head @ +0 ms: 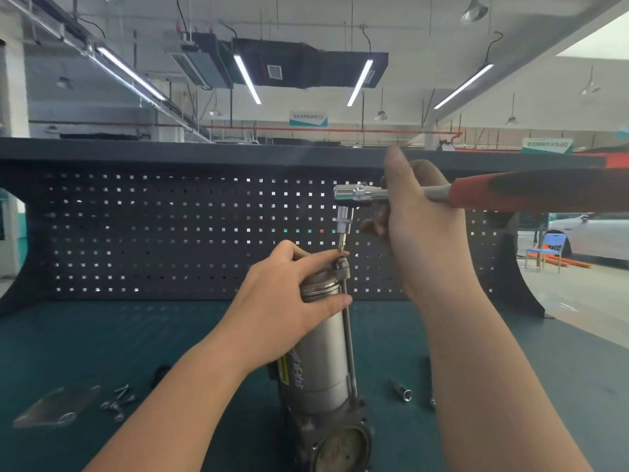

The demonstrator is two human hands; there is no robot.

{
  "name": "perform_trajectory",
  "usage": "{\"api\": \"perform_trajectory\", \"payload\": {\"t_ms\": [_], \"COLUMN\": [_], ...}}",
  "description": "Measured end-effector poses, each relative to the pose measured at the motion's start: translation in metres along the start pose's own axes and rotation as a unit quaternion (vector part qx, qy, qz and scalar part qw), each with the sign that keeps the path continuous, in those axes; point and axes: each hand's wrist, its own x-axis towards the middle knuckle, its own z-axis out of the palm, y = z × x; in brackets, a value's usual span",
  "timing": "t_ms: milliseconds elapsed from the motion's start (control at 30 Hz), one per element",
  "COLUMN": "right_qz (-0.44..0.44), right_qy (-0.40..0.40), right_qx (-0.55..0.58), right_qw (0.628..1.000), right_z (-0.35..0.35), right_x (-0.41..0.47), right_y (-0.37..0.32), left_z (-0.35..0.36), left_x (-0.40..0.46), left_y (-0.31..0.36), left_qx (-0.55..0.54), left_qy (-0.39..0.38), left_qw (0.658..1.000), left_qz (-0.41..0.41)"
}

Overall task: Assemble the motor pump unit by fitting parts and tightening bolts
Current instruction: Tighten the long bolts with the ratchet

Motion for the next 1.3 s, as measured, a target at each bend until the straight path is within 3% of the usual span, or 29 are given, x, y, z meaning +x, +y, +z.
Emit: {"api": "perform_trajectory", "payload": {"t_ms": [233, 433, 767, 967, 1100, 1300], "right_qz": [-0.020, -0.034, -0.007, -0.022, -0.019, -0.029], "right_qy": [-0.014, -0.007, -0.012, -0.026, -0.032, -0.046], "right_qx": [-0.039, -0.032, -0.044, -0.036, -0.037, -0.072], "right_qw": [0.999, 0.999, 0.999, 0.999, 0.999, 0.996], "right_z": [0.005, 0.001, 0.000, 0.000, 0.000, 0.000], "right_x": [-0.001, 0.000, 0.001, 0.000, 0.000, -0.002], "right_y": [0.003, 0.002, 0.002, -0.001, -0.001, -0.005], "left_z": [0.003, 0.002, -0.001, -0.003, -0.003, -0.015], "left_x": [0.001, 0.000, -0.002, 0.000, 0.001, 0.015], "left_y": [0.002, 0.000, 0.002, 0.000, 0.002, 0.013], "left_qx": [-0.028, -0.136, -0.035, -0.056, 0.028, -0.015], "left_qy": [0.025, 0.036, 0.032, 0.033, 0.032, 0.039], "left_qw": [0.999, 0.990, 0.999, 0.998, 0.998, 0.999], "left_qz": [0.010, -0.018, -0.018, 0.000, 0.041, 0.003]}}
